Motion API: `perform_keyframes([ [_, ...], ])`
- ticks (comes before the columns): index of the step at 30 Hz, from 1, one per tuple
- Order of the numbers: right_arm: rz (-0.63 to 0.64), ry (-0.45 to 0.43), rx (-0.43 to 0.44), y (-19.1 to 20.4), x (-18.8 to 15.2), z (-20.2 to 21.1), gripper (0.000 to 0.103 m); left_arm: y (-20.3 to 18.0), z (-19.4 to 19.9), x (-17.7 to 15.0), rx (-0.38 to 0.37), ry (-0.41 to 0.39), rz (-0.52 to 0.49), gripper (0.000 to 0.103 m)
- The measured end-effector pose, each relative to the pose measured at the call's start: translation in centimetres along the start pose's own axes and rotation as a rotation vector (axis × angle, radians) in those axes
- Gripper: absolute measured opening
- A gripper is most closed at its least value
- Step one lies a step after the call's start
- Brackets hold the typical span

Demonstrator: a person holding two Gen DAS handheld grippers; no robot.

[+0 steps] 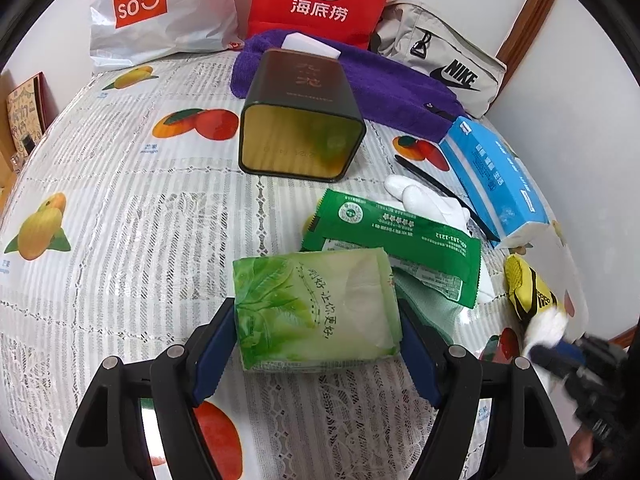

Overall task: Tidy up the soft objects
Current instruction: 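Lift the white cloth with the right tool while the left tool holds the green pack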

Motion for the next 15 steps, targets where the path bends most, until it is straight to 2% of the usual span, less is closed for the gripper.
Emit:
perform_keyframes([
  [5,-0.002,-0.035,-0.129,-4.0,1.8,1.1,0.015,0.2,0.4,0.6,0.043,-0.029,-0.031,0.073],
  [9,-0.023,-0.032,-0.183,-7.1,2.5,1.5,0.015,0.4,0.7,1.4,0.063,-0.044,-0.039,0.072],
  [12,-0.048,-0.008,-0.207,-9.0,2.6,1.1,0.015,0.8,0.6,1.9,0.087,-0.043,-0.038,0.072],
  [15,-0.062,0.041,-0.195,-10.1,2.1,-0.1,0.015,1.0,0.2,2.4,0.102,-0.040,-0.030,0.072],
])
Point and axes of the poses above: each gripper's, at about its wrist camera, not at the fingertips, and z roughly against the way its jaws point, y to its left, x to its top, the point moved 8 cm from there along -z, roughly the way its jaws point, and after that the axes turned 13 degrees about -y, right-handed, at the moved point
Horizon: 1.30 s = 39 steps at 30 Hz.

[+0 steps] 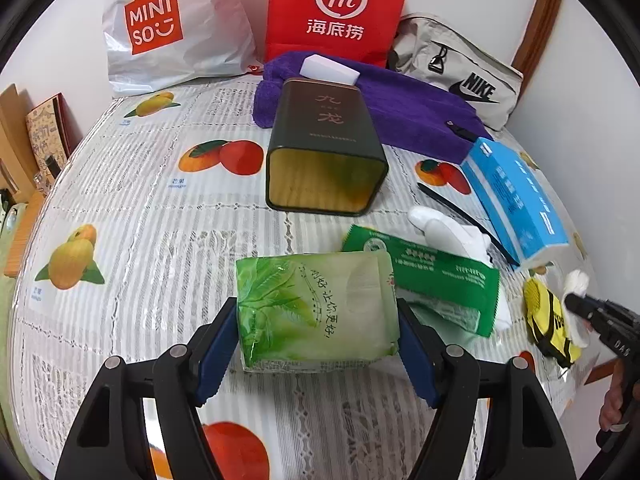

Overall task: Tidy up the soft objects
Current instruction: 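Lift the white cloth with the right tool while the left tool holds the green pack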

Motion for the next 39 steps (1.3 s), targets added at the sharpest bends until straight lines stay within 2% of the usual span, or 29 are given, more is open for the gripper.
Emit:
perform_keyframes([
  [7,-0.015,0.072,0.045,-0.2,-1.1,-2.3,0.016,1.0,-1.7,0.0,0.053,0.014,0.012,0.072],
  [14,0.036,0.094,0.073,0.2,-1.4,-3.2,0.017,0.8,-2.5,-0.5,0.055,0.011,0.016,0.073],
  [17,0.022,0.099,0.091,-0.1,-1.4,-3.4,0.017,1.0,-2.7,-0.7,0.049,0.004,0.034,0.073],
  [21,0.010,0.108,0.094,-0.1,-1.4,-3.5,0.017,0.7,-2.7,-0.7,0.064,-0.002,0.002,0.072],
  [26,-0.004,0.113,0.088,0.0,-1.0,-3.1,0.015,1.0,-2.1,-0.1,0.027,0.006,0.041,0.071],
  [32,-0.007,0.089,0.096,0.4,0.4,-1.4,0.015,1.2,-0.3,2.0,0.019,-0.036,0.037,0.071],
  [39,0.026,0.014,0.118,1.4,3.4,1.2,0.015,1.1,1.9,5.0,0.031,-0.090,0.027,0.071],
])
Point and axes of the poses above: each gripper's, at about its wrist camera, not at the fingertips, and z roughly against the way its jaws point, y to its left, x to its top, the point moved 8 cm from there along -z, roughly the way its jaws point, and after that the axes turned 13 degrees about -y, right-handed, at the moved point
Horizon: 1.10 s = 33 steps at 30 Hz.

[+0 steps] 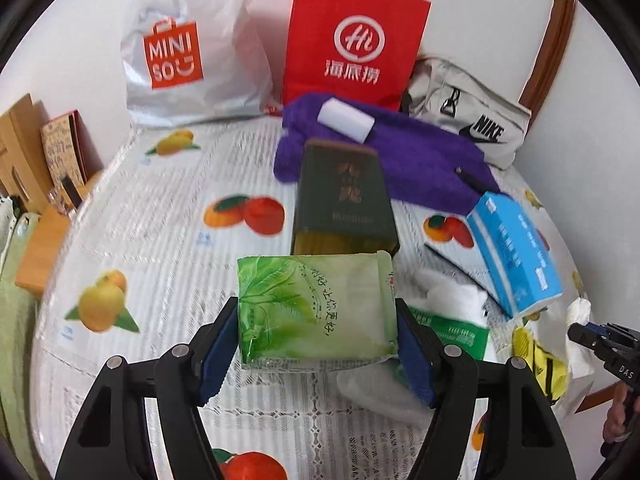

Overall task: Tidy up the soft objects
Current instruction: 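Lift the white cloth with the right tool while the left tool holds the green pack, then lower the green tissue pack and white cloth onto the purple towel, opening both tools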

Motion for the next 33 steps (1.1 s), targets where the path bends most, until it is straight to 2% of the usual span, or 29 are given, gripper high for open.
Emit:
perform_keyframes([
  [8,0.065,-0.084,0.005,0.3,5.0,0.3,0.015,-0.9,0.8,4.3,0.010,-0.054,-0.042,0.071],
  [15,0.050,-0.134,0.017,-0.5,9.7,-1.5,0.015,-2.0,-0.1,7.4,-0.008,-0.078,-0.036,0.071],
  [25,0.088,-0.191,0.040,-0.9,16.2,-5.1,0.015,-3.9,-3.9,11.3,-0.021,-0.079,-0.068,0.071],
  [33,0.103,-0.152,0.025,-2.6,18.8,-9.9,0.015,-4.6,-9.3,13.5,-0.051,-0.027,-0.057,0.071],
])
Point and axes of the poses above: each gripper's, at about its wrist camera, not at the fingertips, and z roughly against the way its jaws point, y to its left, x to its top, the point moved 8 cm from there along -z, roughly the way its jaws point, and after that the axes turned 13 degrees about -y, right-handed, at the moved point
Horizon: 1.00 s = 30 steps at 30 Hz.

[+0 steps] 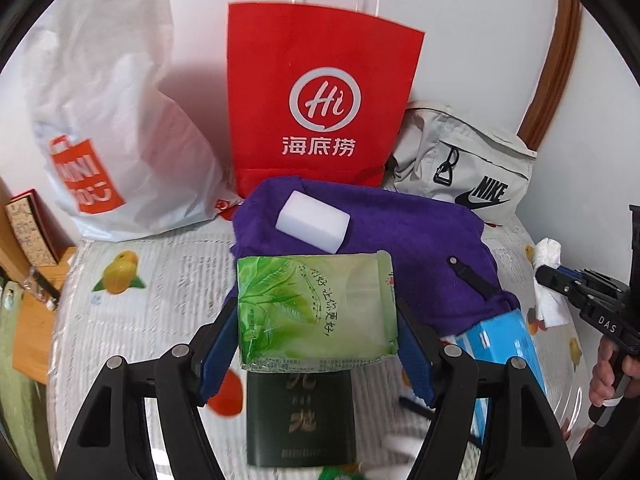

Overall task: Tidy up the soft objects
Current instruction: 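Lower the green tissue pack and white cloth onto the purple towel, opening both tools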

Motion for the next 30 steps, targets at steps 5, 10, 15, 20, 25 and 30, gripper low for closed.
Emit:
perform_keyframes([
  [5,0.020,0.035,-0.007,-1.1,0.5,-3.3,0.015,0.5,-3.9,0.5,-0.019,0.050,0.034,0.071],
  [10,0.030,0.080,0.000,-1.9,0.3,-6.2,0.015,0.1,-7.5,0.9,-0.020,0.090,0.007,0.071],
  [15,0.036,0.140,-0.009,-3.4,-0.7,-8.4,0.015,-0.2,-10.7,0.8,-0.026,0.141,-0.022,0.071],
  [20,0.025,0.192,-0.016,-4.8,-1.7,-10.0,0.015,-0.1,-13.1,0.3,-0.019,0.188,-0.034,0.071],
  [25,0.040,0.263,-0.015,-5.2,-3.0,-11.7,0.016,0.1,-14.3,-0.2,-0.013,0.223,-0.027,0.072],
  [30,0.038,0.292,-0.009,-5.3,-3.8,-12.5,0.017,0.2,-15.0,-0.7,-0.006,0.243,-0.034,0.072],
])
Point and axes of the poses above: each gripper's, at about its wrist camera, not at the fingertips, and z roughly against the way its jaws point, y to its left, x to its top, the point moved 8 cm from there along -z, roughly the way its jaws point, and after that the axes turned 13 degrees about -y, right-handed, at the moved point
